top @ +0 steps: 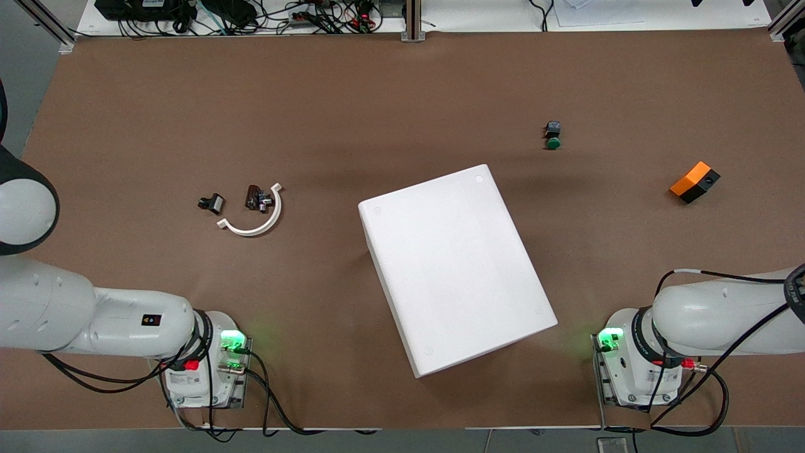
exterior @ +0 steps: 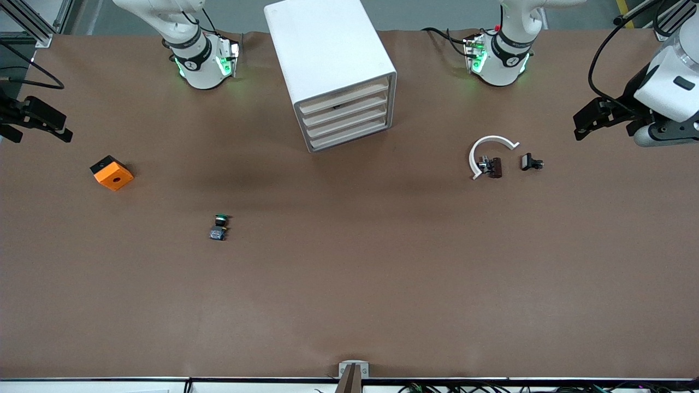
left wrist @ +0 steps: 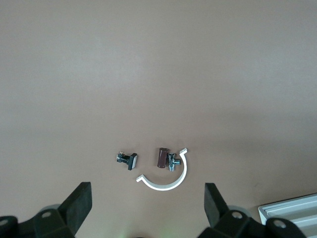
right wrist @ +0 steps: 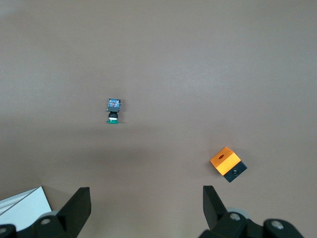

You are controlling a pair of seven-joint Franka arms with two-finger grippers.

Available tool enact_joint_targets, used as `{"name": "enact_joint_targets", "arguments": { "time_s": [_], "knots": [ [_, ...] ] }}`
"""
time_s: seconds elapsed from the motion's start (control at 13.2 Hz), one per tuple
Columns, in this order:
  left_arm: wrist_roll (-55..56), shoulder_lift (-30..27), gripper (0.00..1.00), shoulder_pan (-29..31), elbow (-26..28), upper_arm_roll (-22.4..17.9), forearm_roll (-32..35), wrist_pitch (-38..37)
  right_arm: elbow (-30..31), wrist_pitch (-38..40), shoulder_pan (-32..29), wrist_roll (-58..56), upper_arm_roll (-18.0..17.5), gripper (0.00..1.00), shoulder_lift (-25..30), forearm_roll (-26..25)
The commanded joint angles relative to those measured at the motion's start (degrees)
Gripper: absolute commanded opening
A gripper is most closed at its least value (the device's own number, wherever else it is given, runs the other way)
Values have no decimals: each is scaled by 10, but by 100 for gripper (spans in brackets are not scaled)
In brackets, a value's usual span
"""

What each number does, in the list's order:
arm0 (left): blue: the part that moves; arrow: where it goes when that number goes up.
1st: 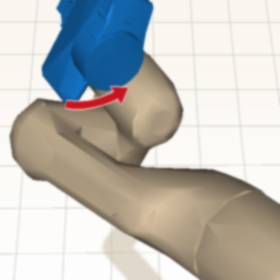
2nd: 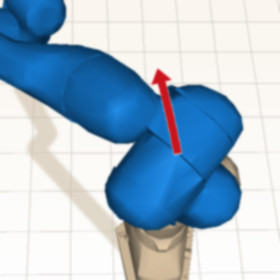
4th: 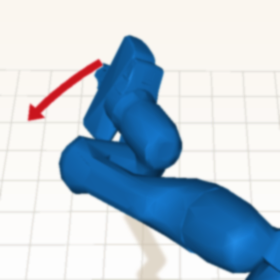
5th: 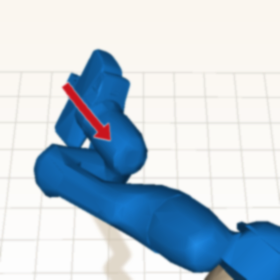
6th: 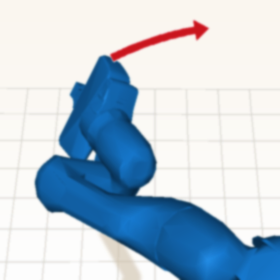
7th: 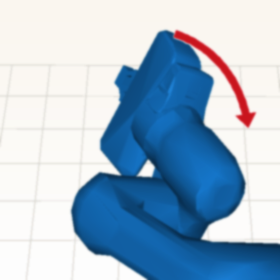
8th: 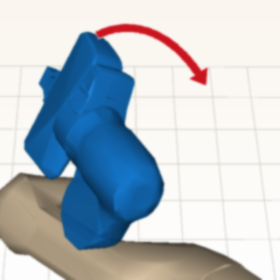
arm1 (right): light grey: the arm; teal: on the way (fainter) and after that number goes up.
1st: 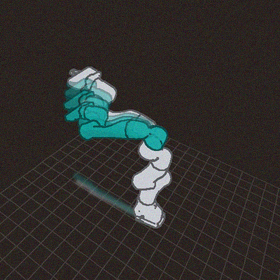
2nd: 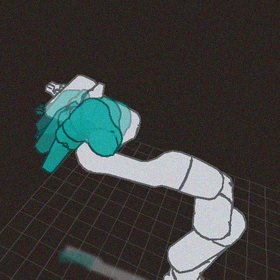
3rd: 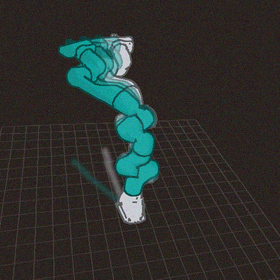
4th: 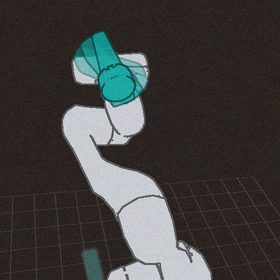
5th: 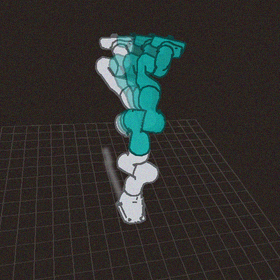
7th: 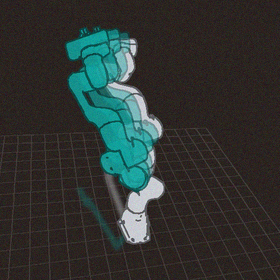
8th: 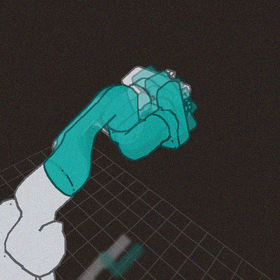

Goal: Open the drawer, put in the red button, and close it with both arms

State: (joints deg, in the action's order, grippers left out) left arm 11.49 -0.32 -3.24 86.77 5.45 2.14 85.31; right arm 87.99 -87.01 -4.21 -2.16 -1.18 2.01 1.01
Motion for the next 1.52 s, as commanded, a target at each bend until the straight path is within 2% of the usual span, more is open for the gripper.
{"name": "enact_joint_targets", "arguments": {
  "time_s": [0.0, 0.68, 1.44],
  "knots": [
    [-12, -14, 100, -4, 16, -9, -11, 1, -14, 4, 1, -5, 0, 100, -6, -7],
    [-58, -26, 100, 26, 22, -4, -12, -23, -20, 11, -2, -4, 3, 100, -4, -7],
    [-67, -3, 100, 32, 14, -8, -8, -19, -31, 17, -5, 0, 7, 100, -3, -10]
  ]
}}
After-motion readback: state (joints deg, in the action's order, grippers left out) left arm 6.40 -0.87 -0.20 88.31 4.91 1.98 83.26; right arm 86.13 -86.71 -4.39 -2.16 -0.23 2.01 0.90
